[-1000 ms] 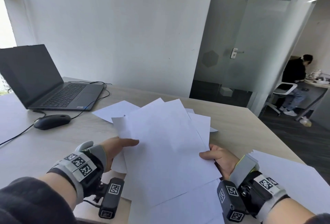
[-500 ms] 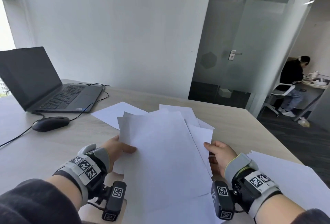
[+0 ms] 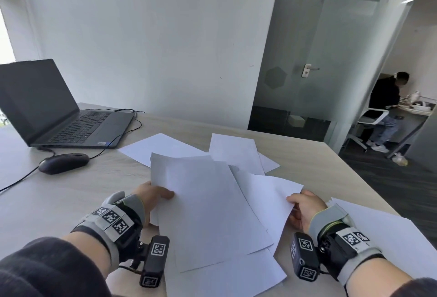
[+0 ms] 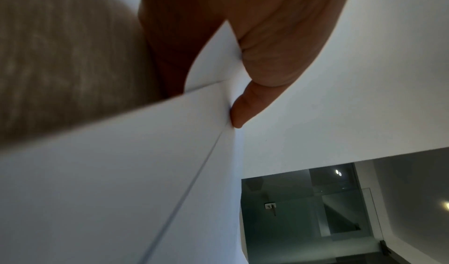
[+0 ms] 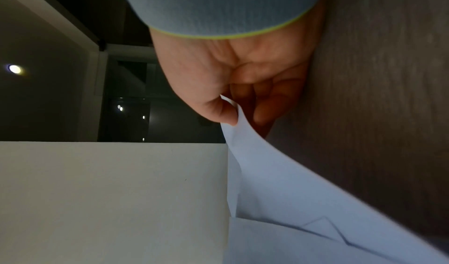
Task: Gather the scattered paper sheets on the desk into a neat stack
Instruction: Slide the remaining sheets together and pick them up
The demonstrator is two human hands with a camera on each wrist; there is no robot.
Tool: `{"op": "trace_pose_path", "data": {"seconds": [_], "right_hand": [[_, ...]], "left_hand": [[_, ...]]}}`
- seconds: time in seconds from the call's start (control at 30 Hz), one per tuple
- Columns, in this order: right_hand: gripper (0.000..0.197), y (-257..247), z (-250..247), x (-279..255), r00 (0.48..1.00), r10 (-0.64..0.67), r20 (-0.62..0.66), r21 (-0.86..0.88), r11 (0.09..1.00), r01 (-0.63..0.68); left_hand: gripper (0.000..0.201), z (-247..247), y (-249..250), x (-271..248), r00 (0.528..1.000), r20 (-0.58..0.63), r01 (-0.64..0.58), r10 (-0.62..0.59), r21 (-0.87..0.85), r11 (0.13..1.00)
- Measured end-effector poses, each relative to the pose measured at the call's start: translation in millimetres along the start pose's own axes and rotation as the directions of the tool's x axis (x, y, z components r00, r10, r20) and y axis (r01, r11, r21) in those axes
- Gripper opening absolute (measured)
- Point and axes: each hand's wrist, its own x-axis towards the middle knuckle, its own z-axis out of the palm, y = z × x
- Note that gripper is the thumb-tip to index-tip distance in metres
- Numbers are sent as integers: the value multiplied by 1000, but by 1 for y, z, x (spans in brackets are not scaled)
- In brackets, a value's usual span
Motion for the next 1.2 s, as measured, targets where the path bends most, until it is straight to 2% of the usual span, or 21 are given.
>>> {"op": "trace_pose_path", "data": {"seconds": [0.13, 0.3, 0.4, 0.53, 0.67, 0.77, 0.87, 0.9, 1.03, 1.07, 1.13, 1.2], "right_hand": [[22, 2, 6, -3, 998, 14, 61, -111, 994, -7], [12, -4, 4, 3, 988, -147, 49, -356, 922, 155], [13, -3, 8, 7, 983, -140, 121, -449, 876, 180], [13, 1, 21, 5, 967, -38, 251, -466, 871, 155], [19, -2, 25, 7, 961, -59, 269, -464, 867, 183], [20, -3, 20, 7, 962, -56, 269, -486, 854, 186], [12, -9, 19, -1, 950, -95, 298, -513, 823, 243], [15, -11, 21, -2, 944, -116, 308, -520, 811, 269], [77, -6, 34, 3, 922, -166, 348, -513, 790, 336], [84, -5, 37, 4, 918, -169, 359, -519, 782, 347], [85, -4, 40, 5, 921, -174, 348, -528, 776, 346], [88, -5, 41, 5, 933, -176, 313, -537, 778, 327]], "left_hand": [[27, 2, 3, -2, 999, 14, 41, -41, 21, 999], [28, 2, 4, -6, 991, 89, 100, -103, 37, 994], [30, 5, 4, -11, 983, 139, 114, -119, 41, 993], [31, 12, 4, -17, 967, 215, 129, -138, 57, 990], [30, 8, 5, -17, 960, 241, 122, -144, 103, 987], [28, 4, 4, -14, 965, 230, 105, -129, 114, 988], [35, 6, 5, -12, 983, 157, 69, -98, 176, 982], [39, 7, 6, -11, 987, 124, 72, -100, 214, 974], [54, 4, 18, -11, 997, 2, 67, -75, 411, 909], [55, 2, 22, -13, 998, -13, 61, -62, 442, 895], [51, -2, 28, -15, 998, -48, 63, -46, 472, 879], [44, -6, 31, -15, 996, -70, 70, -46, 393, 917]]}}
